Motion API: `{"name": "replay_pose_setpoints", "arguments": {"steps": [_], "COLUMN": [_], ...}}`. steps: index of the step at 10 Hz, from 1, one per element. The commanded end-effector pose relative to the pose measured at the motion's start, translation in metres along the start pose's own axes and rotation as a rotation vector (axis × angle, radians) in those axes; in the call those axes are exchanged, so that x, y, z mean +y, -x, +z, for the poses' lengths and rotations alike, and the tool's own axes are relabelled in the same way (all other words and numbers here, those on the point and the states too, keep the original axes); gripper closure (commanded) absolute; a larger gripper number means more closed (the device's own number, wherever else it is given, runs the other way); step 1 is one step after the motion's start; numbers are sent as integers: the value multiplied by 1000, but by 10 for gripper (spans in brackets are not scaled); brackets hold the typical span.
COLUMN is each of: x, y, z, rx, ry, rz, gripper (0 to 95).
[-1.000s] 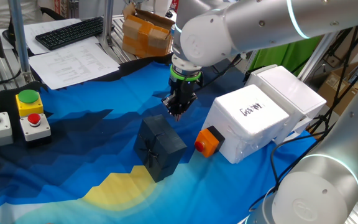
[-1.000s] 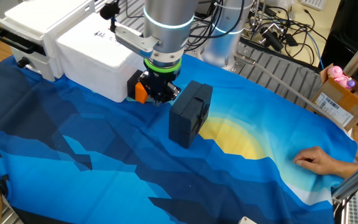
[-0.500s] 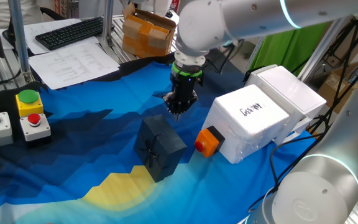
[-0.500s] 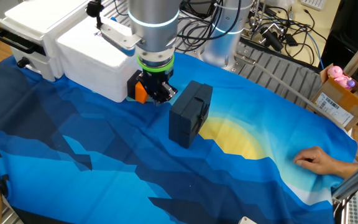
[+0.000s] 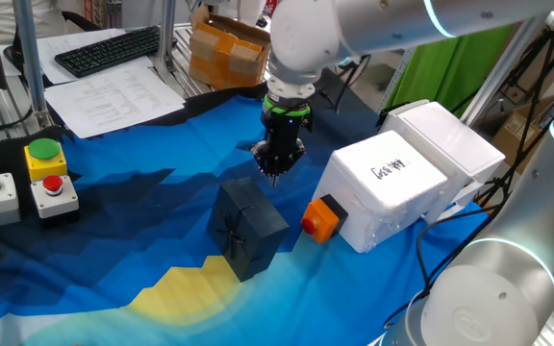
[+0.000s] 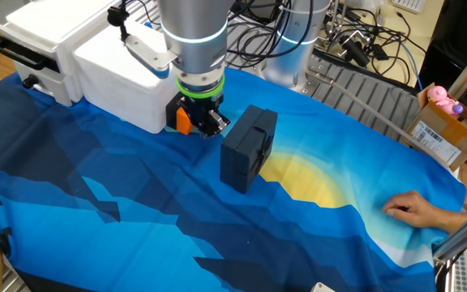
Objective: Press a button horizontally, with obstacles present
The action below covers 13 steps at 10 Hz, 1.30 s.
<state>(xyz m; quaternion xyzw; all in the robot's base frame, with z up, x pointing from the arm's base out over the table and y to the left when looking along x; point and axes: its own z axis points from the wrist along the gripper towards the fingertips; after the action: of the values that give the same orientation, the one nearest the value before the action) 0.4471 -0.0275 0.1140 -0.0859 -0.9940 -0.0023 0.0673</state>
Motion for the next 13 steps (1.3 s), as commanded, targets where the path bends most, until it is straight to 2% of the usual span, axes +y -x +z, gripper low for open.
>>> {"name": "replay_pose_setpoints", "arguments": {"steps": [1,2,3,4,6,7,13], "x": [1,0,-4,-6,-22,-27,-49], "y": [2,-1,-9,-11,-26,-31,-42], "z": [1,4,13,16,39,45,67], "rx": [2,-2,-8,-11,-23,-30,-41], "ry": [-34,-59,-94,-95,-96,-94,-100], "rz": [-17,-40,-63,-66,-79,-80,-118], "gripper": [950,950,950,950,950,950,950]}}
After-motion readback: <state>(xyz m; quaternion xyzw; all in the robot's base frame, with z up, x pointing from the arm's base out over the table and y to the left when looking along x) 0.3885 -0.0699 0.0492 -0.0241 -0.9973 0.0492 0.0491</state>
